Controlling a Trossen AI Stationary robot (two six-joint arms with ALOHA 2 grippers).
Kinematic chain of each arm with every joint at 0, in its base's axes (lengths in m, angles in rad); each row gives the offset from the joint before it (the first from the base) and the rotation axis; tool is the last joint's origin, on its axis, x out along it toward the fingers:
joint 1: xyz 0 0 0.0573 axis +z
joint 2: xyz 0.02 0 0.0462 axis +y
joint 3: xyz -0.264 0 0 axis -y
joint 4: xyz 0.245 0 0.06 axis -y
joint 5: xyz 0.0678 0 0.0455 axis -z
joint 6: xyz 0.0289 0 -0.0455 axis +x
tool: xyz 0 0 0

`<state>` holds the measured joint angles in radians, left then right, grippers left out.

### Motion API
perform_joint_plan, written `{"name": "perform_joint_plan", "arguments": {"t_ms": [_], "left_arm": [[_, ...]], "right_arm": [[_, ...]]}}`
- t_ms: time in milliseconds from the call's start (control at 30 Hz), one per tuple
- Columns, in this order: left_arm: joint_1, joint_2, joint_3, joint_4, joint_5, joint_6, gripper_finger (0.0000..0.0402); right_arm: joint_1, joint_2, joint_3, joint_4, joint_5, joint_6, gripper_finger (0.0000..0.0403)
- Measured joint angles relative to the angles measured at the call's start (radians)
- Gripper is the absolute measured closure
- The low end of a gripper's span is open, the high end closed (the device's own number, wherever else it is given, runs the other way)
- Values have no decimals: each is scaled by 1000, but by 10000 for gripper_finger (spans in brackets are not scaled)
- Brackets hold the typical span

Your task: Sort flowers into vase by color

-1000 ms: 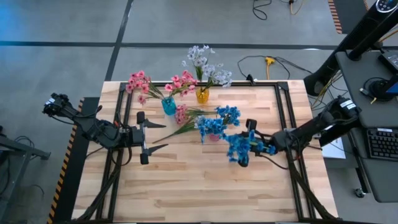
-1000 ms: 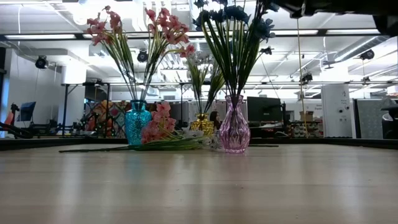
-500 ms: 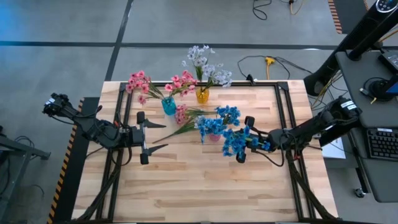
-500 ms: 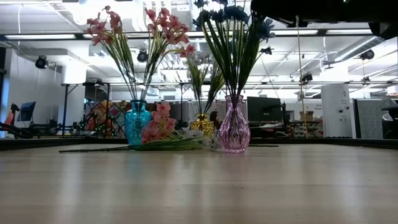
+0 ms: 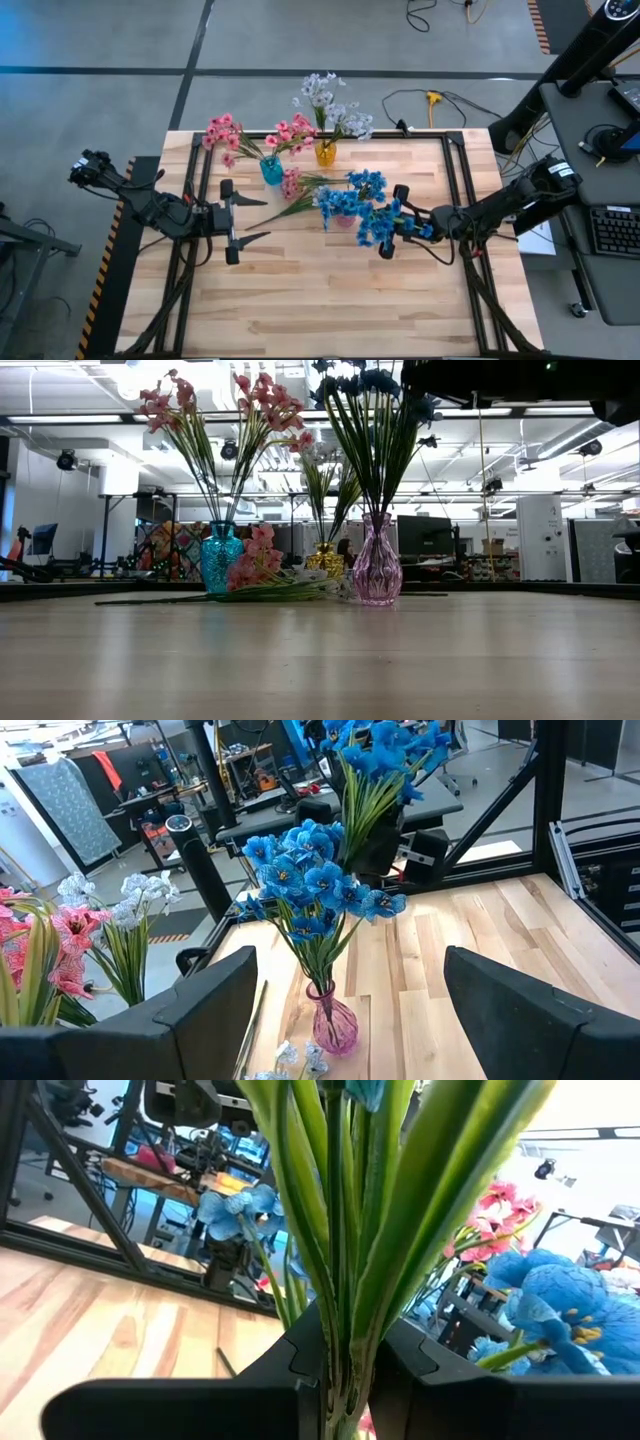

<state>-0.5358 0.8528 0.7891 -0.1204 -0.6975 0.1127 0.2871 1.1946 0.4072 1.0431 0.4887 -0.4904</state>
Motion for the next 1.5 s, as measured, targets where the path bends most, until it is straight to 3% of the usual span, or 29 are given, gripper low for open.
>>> {"name": "perform_joint_plan", "arguments": {"t_ms": [1500], "left_arm": [[0, 0, 0, 0, 0, 2, 99]], "right_arm": [[-33, 0, 0, -43, 1, 82, 365]]}}
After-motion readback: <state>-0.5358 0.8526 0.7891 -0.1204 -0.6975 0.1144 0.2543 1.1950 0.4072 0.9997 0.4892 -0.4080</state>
